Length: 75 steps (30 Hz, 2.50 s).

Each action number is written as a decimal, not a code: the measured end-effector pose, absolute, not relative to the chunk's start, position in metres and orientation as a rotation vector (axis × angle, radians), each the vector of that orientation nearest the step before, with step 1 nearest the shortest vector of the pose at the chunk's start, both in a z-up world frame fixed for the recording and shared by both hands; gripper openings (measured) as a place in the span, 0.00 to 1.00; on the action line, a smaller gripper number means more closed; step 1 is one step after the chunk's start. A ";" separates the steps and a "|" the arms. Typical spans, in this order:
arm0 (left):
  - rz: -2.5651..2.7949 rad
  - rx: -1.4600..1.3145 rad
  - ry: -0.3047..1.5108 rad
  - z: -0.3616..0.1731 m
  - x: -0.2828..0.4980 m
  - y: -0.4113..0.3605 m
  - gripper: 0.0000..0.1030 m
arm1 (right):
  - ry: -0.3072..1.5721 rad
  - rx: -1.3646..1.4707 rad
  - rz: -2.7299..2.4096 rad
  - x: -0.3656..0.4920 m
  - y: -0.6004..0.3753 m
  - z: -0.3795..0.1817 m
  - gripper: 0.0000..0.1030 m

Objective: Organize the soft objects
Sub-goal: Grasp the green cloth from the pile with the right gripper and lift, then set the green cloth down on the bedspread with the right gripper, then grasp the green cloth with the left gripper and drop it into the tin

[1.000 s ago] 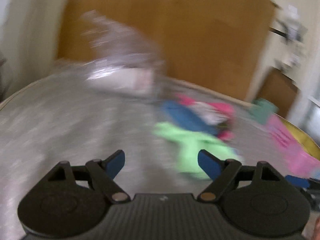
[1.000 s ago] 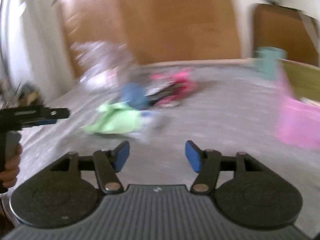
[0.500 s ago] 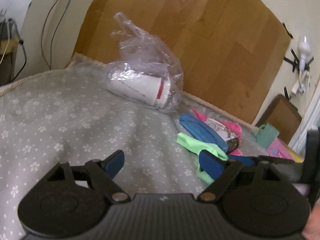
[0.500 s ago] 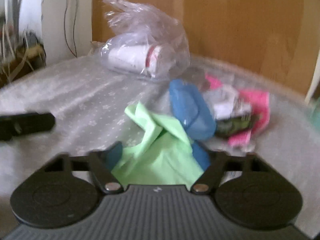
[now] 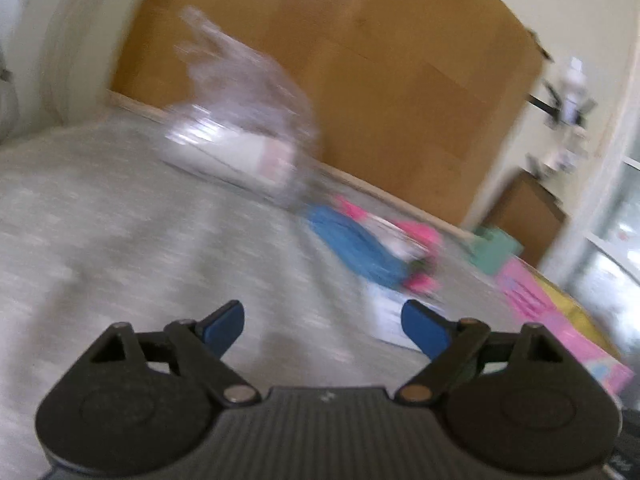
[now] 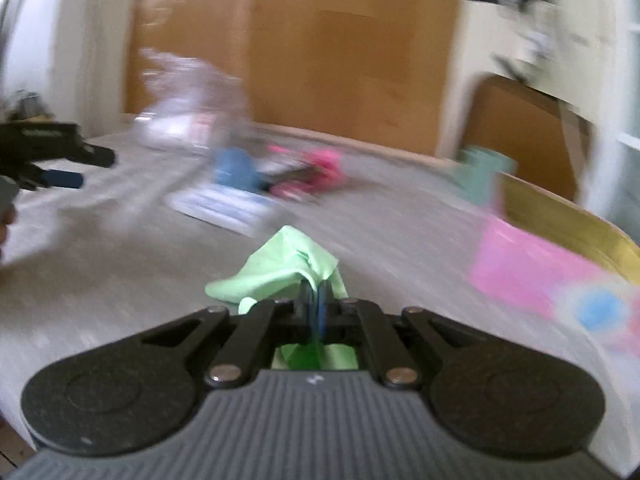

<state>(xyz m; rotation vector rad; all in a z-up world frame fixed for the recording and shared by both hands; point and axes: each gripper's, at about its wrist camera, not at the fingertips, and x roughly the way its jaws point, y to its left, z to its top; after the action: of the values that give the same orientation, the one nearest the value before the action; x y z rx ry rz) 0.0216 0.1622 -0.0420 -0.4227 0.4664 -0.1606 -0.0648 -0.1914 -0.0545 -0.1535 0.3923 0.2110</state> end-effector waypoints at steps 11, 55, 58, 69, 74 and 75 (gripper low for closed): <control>-0.512 -0.368 0.593 -0.017 0.034 0.015 0.86 | 0.328 -0.027 0.068 -0.094 -0.256 -0.047 0.06; -0.879 -0.115 0.791 -0.010 0.049 -0.174 1.00 | 0.409 0.134 -0.002 -0.110 -0.346 -0.101 0.73; -0.914 -0.050 0.822 -0.021 0.049 -0.205 0.96 | 0.405 0.099 -0.016 -0.108 -0.342 -0.107 0.73; -1.035 -0.012 0.858 -0.032 0.041 -0.236 0.20 | 0.337 -0.027 0.064 -0.101 -0.308 -0.098 0.06; -1.119 0.003 0.707 0.017 0.027 -0.236 0.21 | 0.166 -0.067 0.001 -0.102 -0.312 -0.056 0.06; -1.121 0.007 0.674 0.030 0.029 -0.238 0.21 | 0.142 -0.077 -0.012 -0.097 -0.315 -0.048 0.06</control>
<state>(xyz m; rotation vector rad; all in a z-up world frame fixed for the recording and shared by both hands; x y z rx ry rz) 0.0290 -0.2375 0.0296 0.0075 0.6735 -1.1208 -0.0972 -0.3150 -0.0477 -0.0765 0.1425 -0.0119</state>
